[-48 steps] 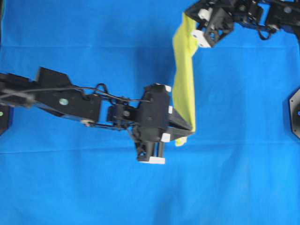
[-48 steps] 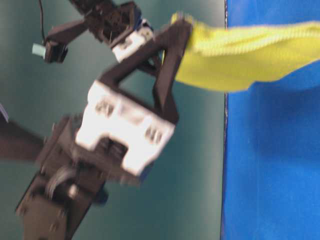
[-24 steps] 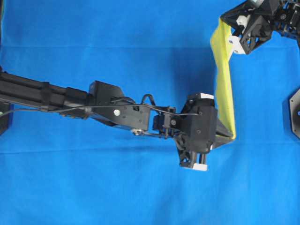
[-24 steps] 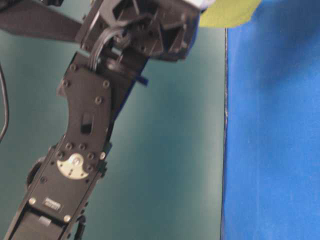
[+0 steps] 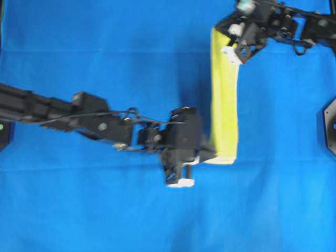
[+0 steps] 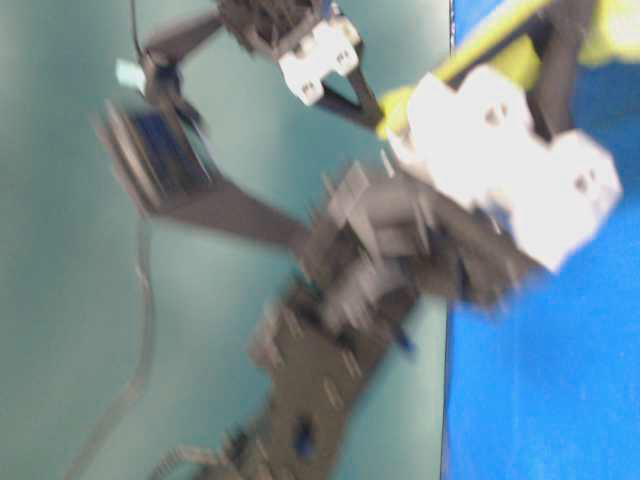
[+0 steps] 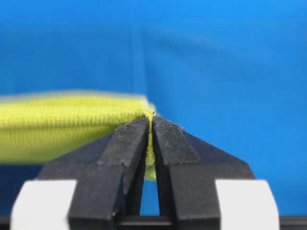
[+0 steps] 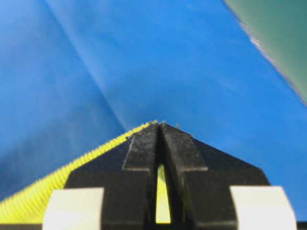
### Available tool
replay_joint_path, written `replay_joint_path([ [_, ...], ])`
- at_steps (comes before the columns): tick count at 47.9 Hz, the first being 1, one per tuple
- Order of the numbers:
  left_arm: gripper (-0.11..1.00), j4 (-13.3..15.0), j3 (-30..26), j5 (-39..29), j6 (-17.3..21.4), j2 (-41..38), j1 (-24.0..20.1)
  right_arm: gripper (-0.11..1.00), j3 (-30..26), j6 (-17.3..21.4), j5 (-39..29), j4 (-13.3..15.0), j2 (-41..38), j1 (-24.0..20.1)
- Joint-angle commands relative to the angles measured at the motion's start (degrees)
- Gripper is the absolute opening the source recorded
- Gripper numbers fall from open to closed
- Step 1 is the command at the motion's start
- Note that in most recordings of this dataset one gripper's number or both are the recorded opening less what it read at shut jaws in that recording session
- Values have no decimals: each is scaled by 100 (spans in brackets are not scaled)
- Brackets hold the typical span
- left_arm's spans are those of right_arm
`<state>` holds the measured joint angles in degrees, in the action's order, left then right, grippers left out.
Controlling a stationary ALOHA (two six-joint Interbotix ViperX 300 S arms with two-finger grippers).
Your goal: Fold the yellow towel.
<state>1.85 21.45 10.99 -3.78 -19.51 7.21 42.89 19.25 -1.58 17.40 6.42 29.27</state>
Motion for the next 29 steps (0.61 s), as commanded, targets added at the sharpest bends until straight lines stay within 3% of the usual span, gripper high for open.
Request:
replay_joint_path([
  [1, 4, 9, 308, 193, -167, 352, 53, 2, -422, 0, 149, 18, -299, -105],
  [9, 4, 9, 773, 413, -334, 519, 79, 2, -817, -26, 149, 18, -782, -237],
  [29, 4, 9, 809, 413, -281, 536, 88, 2, -923, -26, 281, 105, -949, -299],
])
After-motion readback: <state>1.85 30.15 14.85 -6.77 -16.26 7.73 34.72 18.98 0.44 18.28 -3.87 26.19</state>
